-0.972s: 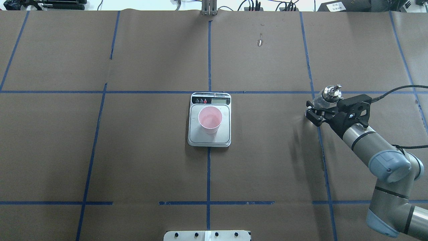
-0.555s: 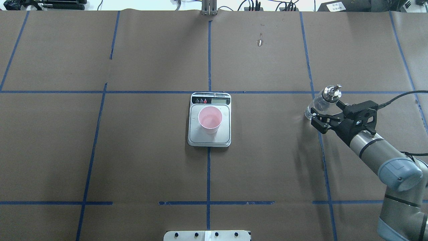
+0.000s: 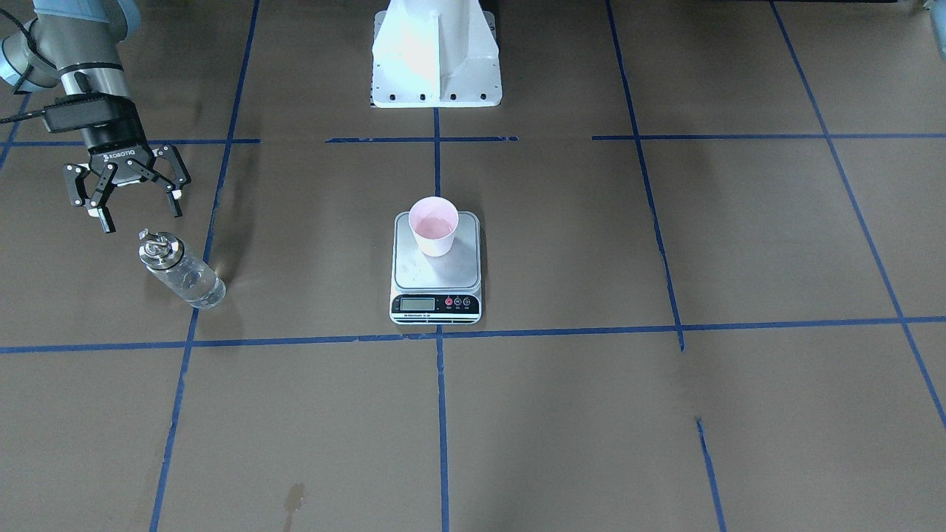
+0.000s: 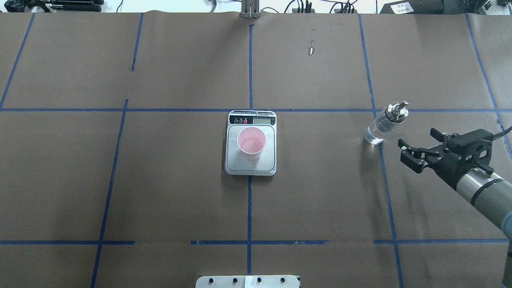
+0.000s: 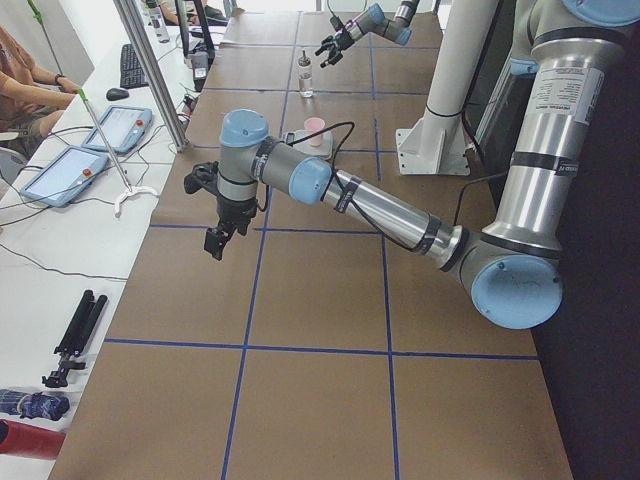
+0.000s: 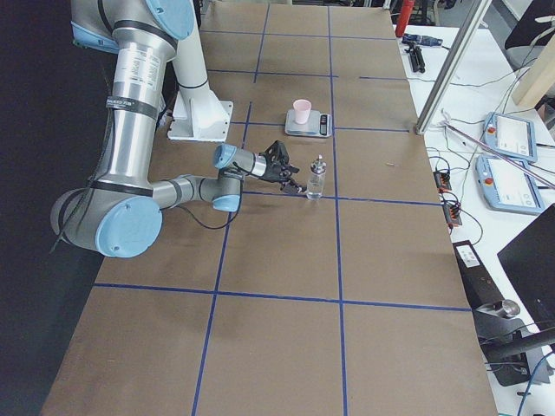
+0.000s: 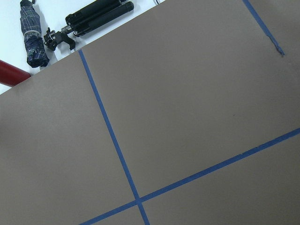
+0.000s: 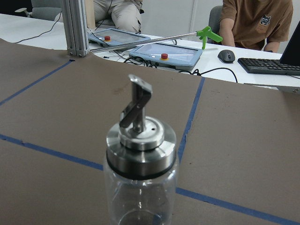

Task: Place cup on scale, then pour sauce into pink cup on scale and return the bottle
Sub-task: 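Open the right gripper and withdraw it from the bottle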

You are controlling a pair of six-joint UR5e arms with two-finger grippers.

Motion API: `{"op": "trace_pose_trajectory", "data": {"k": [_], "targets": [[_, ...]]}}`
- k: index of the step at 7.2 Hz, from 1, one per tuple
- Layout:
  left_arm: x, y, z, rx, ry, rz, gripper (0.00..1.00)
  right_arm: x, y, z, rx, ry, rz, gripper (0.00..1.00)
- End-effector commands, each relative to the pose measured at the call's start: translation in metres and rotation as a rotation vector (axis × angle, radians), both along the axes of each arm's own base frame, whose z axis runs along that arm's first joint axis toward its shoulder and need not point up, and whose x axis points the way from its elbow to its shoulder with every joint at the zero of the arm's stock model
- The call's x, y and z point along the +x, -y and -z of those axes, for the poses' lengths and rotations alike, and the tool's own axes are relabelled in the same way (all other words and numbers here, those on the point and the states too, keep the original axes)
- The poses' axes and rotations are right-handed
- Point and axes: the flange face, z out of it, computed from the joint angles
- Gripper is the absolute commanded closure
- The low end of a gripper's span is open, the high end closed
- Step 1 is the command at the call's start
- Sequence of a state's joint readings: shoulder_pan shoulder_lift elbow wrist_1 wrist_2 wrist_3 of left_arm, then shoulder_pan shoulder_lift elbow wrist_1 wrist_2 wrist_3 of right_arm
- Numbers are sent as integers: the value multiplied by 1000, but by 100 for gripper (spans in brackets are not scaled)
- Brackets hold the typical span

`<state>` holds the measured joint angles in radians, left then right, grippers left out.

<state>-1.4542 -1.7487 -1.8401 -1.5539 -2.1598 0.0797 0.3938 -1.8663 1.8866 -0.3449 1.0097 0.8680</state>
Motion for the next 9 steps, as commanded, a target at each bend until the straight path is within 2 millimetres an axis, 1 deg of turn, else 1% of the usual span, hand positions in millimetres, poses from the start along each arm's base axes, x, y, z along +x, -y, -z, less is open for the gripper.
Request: {"op": "trace_pose_trajectory", "data": {"k": [1, 2, 3, 4, 5, 6, 7, 8, 9], "targets": [[0, -1, 0, 1, 0, 0, 0, 48, -30, 20, -20, 0, 63, 0], [0, -1, 0, 1, 0, 0, 0, 61, -35, 33, -21, 11, 76, 0], [0, -1, 0, 1, 0, 0, 0, 65, -36, 43, -25, 26, 93, 0], [0, -1, 0, 1, 0, 0, 0, 79, -26, 52, -58, 21, 104, 0], [0, -1, 1, 2, 0, 0, 0, 117, -1, 78, -157, 26, 138, 0], [0, -1, 1, 2, -2, -1, 0, 154, 24, 95, -225, 101, 205, 0], [0, -1, 1, 2, -2, -1, 0, 194, 46, 87, -246, 116, 240, 0], [0, -2, 3, 5, -2, -1, 0, 226, 70, 70, -232, 82, 280, 0], [0, -2, 5, 8, -4, -1, 0, 254, 85, 58, -237, 48, 290, 0]]}}
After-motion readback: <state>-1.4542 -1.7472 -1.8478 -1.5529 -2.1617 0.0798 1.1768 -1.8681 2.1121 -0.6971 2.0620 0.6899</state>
